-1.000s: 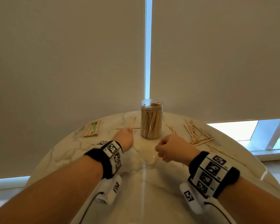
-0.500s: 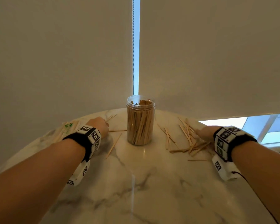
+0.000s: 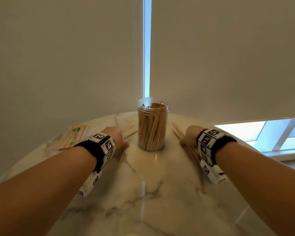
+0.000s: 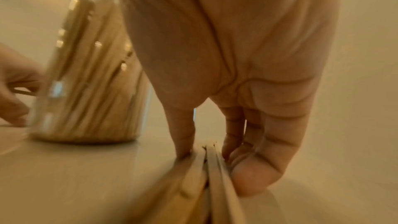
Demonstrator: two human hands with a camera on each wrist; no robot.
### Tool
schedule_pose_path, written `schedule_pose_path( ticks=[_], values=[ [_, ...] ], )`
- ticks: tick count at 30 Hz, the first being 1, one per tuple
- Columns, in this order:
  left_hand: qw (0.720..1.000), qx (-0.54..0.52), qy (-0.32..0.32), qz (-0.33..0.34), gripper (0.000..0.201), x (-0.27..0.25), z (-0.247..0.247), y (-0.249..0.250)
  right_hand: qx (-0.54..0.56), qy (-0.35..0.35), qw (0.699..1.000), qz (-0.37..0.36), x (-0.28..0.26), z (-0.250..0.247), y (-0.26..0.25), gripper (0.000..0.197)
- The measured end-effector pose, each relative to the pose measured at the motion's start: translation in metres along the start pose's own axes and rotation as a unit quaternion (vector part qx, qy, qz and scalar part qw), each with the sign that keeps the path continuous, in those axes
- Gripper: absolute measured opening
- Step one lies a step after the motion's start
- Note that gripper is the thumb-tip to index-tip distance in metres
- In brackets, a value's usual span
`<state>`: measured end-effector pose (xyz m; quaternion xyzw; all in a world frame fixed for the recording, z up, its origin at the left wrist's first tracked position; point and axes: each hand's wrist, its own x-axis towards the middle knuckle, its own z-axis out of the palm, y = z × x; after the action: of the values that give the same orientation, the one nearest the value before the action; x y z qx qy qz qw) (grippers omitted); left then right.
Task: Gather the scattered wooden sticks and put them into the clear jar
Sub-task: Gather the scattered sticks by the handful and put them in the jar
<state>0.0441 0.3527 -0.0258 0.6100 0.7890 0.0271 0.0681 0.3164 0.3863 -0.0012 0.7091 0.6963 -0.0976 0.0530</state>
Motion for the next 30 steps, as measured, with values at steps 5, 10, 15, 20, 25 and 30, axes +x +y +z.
schedule_pose_path(
  ticks=[5,10,15,20,25,30],
  values=[
    [0.999,0.038,0.012,0.029,0.018,-0.03,0.003,0.001,-0.023,0.013,1.0,0.0,-0.029,0.014,-0.005,0.035],
    [0.997,0.056,0.019,0.058,0.019,-0.07,0.005,-0.005,0.006,0.012,1.0,-0.01,-0.079,0.019,-0.006,0.032],
    [0.994,0.061,0.036,0.085,0.022,-0.117,0.003,-0.01,0.026,-0.008,0.999,-0.024,-0.128,0.024,-0.01,0.043],
    [0.994,0.086,-0.01,0.069,0.02,-0.157,0.002,-0.013,0.05,-0.027,0.998,-0.029,-0.162,0.03,-0.01,0.033],
    [0.993,0.087,-0.054,0.055,0.026,-0.187,0.002,-0.012,0.17,-0.068,0.983,-0.015,-0.184,0.029,-0.004,0.011],
    [0.992,0.096,-0.066,0.047,0.028,-0.203,-0.002,-0.015,0.301,-0.041,0.953,-0.019,-0.197,0.025,0.006,0.025]
  ],
)
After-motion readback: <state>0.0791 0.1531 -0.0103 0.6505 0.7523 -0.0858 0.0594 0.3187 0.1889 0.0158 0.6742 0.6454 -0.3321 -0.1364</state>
